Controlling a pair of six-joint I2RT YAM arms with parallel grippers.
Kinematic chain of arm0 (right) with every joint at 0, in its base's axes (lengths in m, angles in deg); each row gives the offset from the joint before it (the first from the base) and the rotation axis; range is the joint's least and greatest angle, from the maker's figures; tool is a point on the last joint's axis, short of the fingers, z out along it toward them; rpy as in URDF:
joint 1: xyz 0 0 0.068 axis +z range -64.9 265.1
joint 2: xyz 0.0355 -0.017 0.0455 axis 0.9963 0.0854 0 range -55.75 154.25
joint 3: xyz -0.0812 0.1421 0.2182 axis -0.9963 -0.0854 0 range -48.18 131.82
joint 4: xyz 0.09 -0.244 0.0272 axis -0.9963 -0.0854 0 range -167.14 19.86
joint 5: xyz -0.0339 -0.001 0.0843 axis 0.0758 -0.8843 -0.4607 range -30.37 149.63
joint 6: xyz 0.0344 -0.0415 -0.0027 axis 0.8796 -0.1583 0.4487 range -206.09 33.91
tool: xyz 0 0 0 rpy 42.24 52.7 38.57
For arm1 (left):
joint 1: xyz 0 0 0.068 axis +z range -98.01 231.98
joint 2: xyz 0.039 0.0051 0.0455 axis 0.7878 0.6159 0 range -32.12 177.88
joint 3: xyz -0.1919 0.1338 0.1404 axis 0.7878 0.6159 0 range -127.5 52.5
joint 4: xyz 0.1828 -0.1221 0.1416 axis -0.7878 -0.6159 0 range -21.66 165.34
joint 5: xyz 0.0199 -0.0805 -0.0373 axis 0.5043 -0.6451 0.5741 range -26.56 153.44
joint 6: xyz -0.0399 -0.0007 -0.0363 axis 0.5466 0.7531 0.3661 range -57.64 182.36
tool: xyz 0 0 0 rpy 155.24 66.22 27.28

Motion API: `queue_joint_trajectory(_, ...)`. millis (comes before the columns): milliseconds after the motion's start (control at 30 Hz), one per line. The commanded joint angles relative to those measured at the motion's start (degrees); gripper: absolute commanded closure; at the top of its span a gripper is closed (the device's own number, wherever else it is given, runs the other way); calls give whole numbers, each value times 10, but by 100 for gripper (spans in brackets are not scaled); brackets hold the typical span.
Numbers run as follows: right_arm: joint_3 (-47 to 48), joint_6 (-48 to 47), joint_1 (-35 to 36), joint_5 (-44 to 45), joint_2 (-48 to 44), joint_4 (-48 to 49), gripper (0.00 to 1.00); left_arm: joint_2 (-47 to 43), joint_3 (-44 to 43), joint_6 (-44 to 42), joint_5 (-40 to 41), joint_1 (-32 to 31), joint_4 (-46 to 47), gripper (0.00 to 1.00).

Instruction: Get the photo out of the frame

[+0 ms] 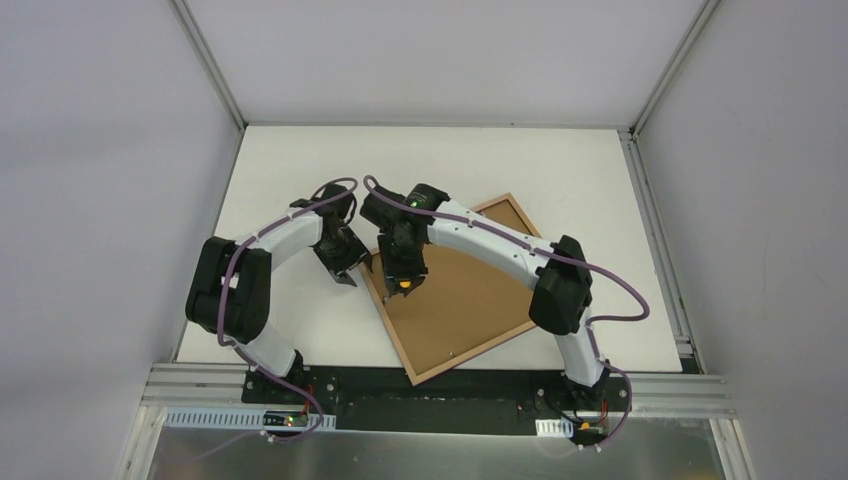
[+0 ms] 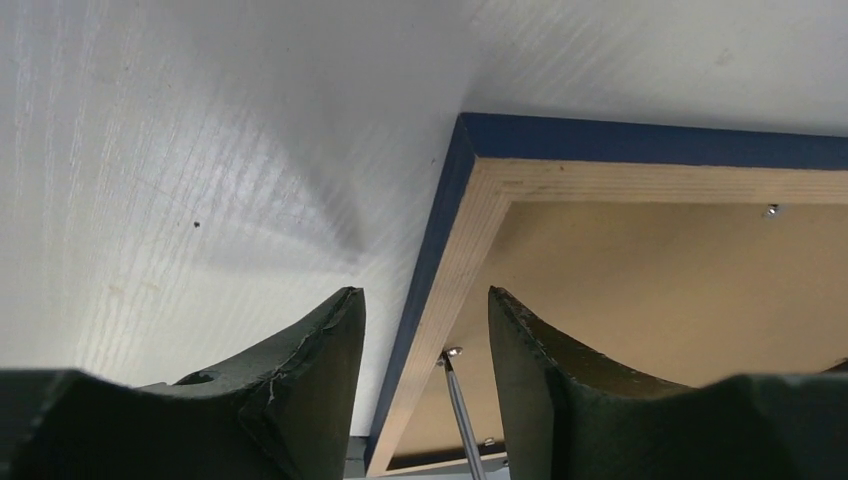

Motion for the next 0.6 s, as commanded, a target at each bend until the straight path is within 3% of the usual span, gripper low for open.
queue_joint_trajectory(0, 29, -7, 9, -12, 5, -31, 100, 17, 12, -12, -6, -3, 20, 52)
queue_joint_trajectory(567, 59, -33, 18, 4, 35, -108, 100, 58, 27, -12, 13, -3, 36, 64)
